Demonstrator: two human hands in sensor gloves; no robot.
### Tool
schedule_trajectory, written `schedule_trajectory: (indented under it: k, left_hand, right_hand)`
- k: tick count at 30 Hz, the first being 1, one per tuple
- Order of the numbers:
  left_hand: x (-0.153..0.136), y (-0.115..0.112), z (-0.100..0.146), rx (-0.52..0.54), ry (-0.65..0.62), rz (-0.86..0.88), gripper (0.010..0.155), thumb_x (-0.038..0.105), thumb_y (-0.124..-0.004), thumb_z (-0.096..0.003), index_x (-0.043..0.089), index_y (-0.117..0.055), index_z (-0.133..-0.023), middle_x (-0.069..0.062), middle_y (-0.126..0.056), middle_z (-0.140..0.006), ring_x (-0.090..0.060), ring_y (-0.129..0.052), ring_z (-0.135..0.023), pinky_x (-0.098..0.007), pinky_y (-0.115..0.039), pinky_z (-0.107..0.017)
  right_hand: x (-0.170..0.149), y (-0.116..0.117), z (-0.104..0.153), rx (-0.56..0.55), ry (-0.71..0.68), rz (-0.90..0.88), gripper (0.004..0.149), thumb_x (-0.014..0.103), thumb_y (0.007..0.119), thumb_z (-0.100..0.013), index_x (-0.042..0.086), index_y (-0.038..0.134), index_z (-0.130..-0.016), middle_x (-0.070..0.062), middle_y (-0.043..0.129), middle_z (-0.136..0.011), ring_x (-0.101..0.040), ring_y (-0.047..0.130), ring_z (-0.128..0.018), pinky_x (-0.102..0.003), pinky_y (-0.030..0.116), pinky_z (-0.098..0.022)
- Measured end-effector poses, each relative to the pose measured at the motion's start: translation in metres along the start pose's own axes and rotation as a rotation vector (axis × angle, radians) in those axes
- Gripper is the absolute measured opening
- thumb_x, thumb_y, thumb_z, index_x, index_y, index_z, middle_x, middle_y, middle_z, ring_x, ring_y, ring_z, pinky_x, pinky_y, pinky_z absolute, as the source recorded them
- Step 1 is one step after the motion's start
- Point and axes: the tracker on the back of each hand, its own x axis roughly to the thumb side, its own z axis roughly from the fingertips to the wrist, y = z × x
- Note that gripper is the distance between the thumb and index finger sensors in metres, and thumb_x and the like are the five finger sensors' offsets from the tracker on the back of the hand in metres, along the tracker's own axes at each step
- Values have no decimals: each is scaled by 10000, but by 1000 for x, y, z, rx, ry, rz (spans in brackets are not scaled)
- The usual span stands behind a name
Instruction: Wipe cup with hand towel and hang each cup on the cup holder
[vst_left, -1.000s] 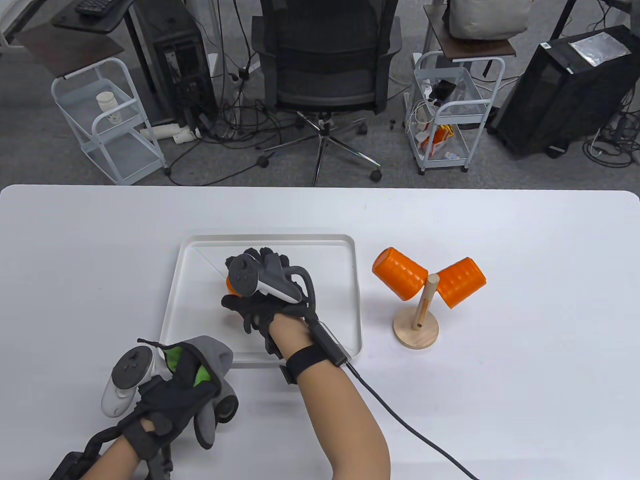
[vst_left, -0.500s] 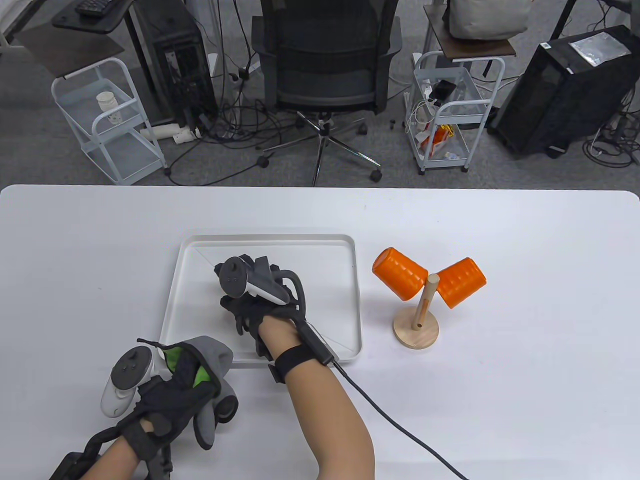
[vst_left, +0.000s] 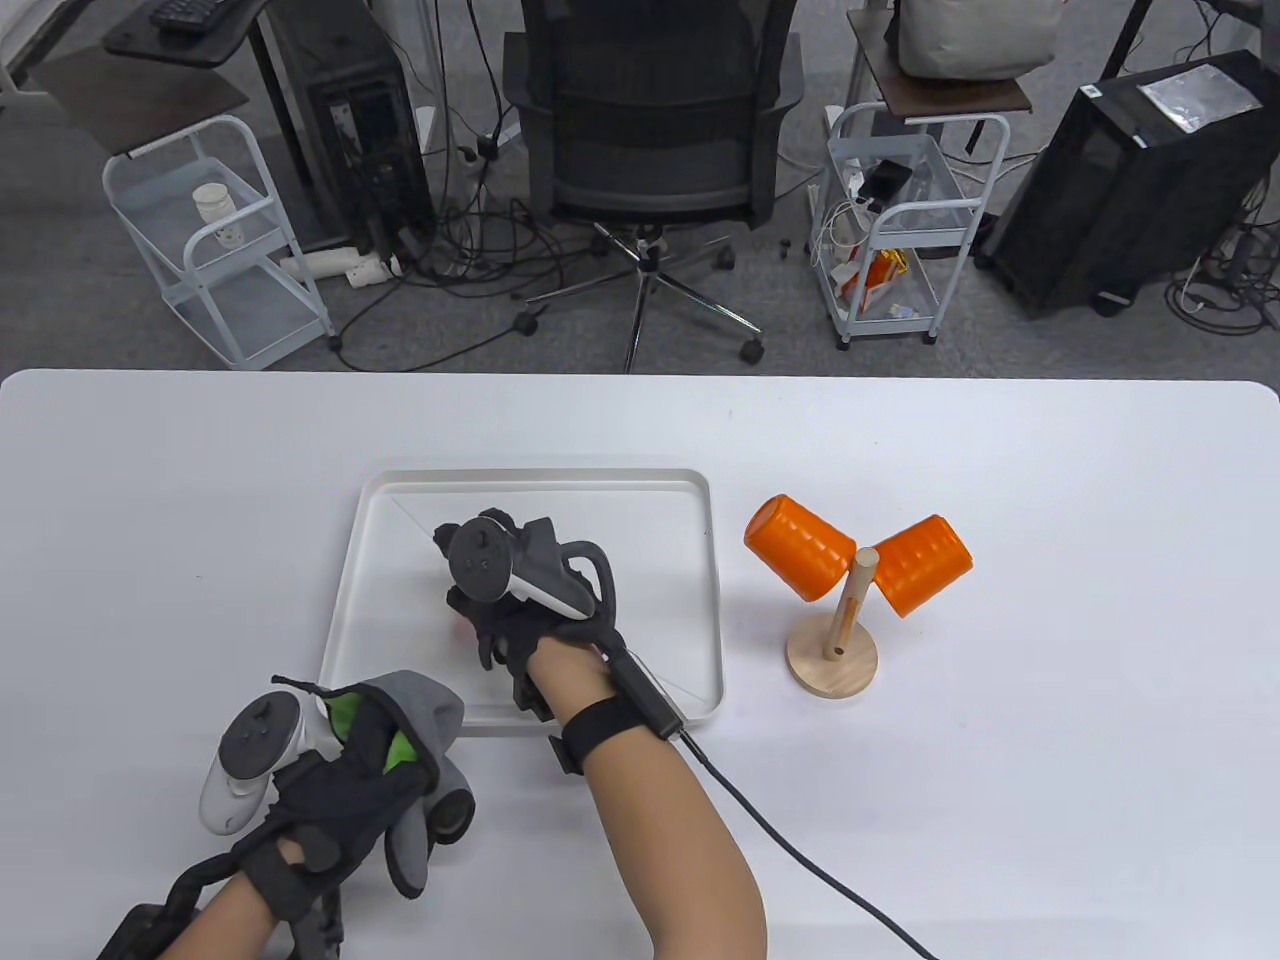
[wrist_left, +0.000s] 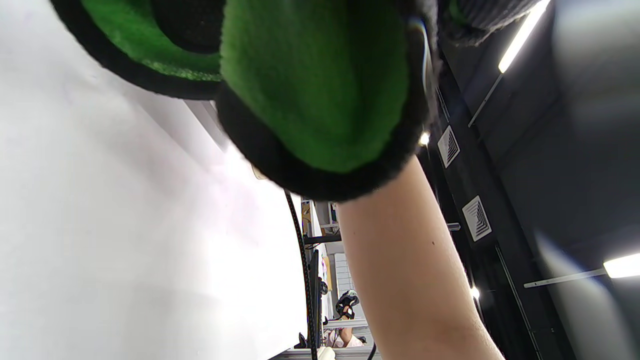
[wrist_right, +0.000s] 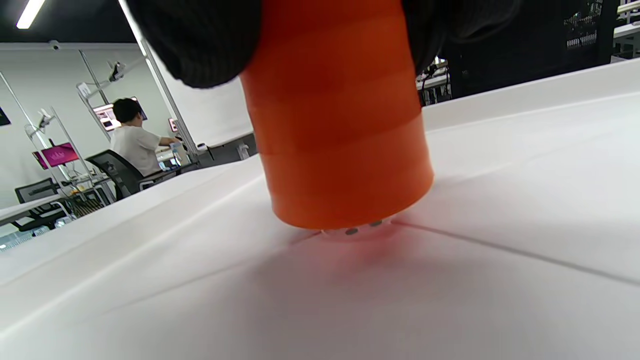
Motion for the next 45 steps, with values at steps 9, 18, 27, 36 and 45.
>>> schedule_trajectory:
  k: [9,18,27,36,45]
  left_hand:
    - [-1,0,1,2,4,-11,817,656,-630,-527,493,31,-978,-22,-38,-1163,-211,-853,-816,-535,-681,-714]
    - [-2,2,2,20,15,-24,816,654,-632,-527,492,27,-980,-17,-44,-1165,-211,-853,-815,-538,-679,-713]
    - [-1,4,3,33,12,-51,810,655,-633,-526,502,18,-983,47,-69,-1184,-214,-849,-822,-541,-673,-717]
    - [1,-2,1,-31,-30,-55,807,665,-638,-524,511,0,-994,129,-74,-1202,-245,-794,-889,-562,-626,-741]
    - [1,-10,-1,-94,-63,-47,807,693,-641,-510,503,-59,-1035,217,-161,-1235,-282,-762,-956,-577,-610,-752]
  right_hand:
    - [-10,-28,41,-130,-77,-75,696,462,753,-457,266,429,-1040,-212,538,-1074,-463,789,-880,-595,659,-676]
    - [-32,-51,100,-229,-95,-212,725,503,729,-458,181,422,-1031,-244,630,-1008,-447,917,-763,-584,762,-586]
    - [-45,-51,159,-294,-102,-437,745,526,713,-464,124,419,-1018,-258,678,-966,-422,984,-676,-574,812,-526]
    - [-43,-29,186,-313,-131,-715,752,533,708,-472,108,416,-1020,-261,687,-959,-419,992,-661,-571,817,-516]
    - [-43,-11,192,-278,-142,-893,754,541,700,-482,110,404,-1025,-259,680,-963,-410,986,-671,-564,814,-524]
